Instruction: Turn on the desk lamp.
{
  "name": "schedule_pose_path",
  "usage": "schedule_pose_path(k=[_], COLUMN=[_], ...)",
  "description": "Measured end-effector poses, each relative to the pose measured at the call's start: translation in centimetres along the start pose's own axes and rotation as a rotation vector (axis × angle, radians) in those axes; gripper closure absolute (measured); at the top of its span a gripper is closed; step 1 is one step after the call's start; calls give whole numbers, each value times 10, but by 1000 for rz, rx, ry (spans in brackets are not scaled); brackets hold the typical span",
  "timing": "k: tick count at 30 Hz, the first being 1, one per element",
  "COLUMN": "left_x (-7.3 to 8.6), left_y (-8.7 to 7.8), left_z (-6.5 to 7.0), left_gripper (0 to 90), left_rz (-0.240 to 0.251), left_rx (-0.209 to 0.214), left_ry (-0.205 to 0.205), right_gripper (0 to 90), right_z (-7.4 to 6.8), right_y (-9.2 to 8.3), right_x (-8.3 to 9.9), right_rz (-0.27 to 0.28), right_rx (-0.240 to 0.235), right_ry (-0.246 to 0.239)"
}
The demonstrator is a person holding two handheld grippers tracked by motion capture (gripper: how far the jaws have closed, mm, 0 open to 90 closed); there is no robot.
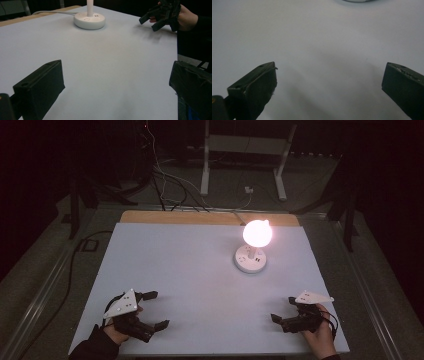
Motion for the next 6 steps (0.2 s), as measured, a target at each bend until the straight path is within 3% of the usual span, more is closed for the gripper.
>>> schedule_pose_path(k=[6], left_x=[0], left_y=[0], left_z=[0], left_gripper=[2], left_rz=[2], left_rx=[2], left_ry=[-2], right_gripper=[0], right_z=[-1], right_y=[3], right_x=[-1], right_rz=[0], right_rx=[-15], right_ry=[-3])
Point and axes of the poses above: each handheld gripper's, and its own axes: y roughly forward along the jaws, x roughly out of its underside, z roughly to its right, the point moved 7 cm from there along y, roughly forward along the jaws, and after that the axes turned 1 degree about -x, right-handed, at the moved point
